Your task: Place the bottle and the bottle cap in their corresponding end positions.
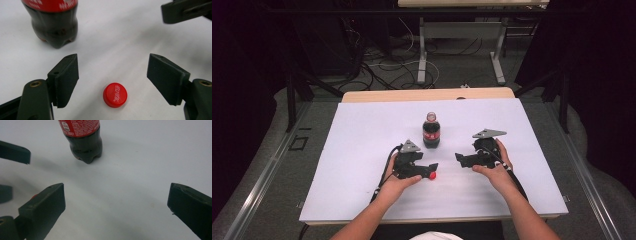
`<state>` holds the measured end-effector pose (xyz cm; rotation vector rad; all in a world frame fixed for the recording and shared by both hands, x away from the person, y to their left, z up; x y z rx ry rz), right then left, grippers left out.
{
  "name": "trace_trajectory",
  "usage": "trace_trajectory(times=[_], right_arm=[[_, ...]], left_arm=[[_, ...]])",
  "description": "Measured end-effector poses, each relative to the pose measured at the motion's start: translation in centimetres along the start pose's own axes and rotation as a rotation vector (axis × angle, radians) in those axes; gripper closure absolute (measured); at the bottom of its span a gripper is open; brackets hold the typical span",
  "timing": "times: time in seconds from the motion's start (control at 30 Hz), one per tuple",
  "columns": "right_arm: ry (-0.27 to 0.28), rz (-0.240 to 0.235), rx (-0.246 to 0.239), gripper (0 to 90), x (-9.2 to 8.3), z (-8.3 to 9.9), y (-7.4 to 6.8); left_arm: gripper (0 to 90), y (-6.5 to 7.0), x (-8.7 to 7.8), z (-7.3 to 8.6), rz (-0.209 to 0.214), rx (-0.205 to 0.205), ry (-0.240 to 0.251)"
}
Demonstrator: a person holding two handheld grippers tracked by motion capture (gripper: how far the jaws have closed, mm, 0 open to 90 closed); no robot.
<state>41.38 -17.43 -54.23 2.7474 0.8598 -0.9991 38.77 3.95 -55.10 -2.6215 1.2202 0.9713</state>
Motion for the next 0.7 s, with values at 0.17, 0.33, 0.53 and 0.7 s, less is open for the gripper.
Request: trace_trajectory(times=[0.17,0.33,0.53,0.7], right_arm=[[0.002,0.003,0.001,1.2,-0.3,0.2,0.3],[0.012,0.008,0.015,1.2,-1.0,0.3,0.4],[0.023,0.004,0.005,1.1,-2.1,1.0,0.4],[0.022,-0.001,-0.006,1.0,-2.5,2.0,0.4]], left_arm=[[24.9,-1.8,-3.1,-0.1,-0.027,-0.005,0.034],[22.3,-4.6,-5.8,0.8,-0.108,-0.045,0.041],[10.5,-7.7,-8.0,2.6,-0.196,-0.118,0.068],[0.4,-9.1,-9.0,3.6,-0.233,-0.143,0.085]])
Point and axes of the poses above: each handheld gripper's, and its own axes: x roughly forward along the jaws, z roughly out of its underside, y roughly to its right, the point moved 6 cm from there along x, roughly forward along the jaws, and after that the axes turned 2 degrees about -z, right-handed, at the moved point
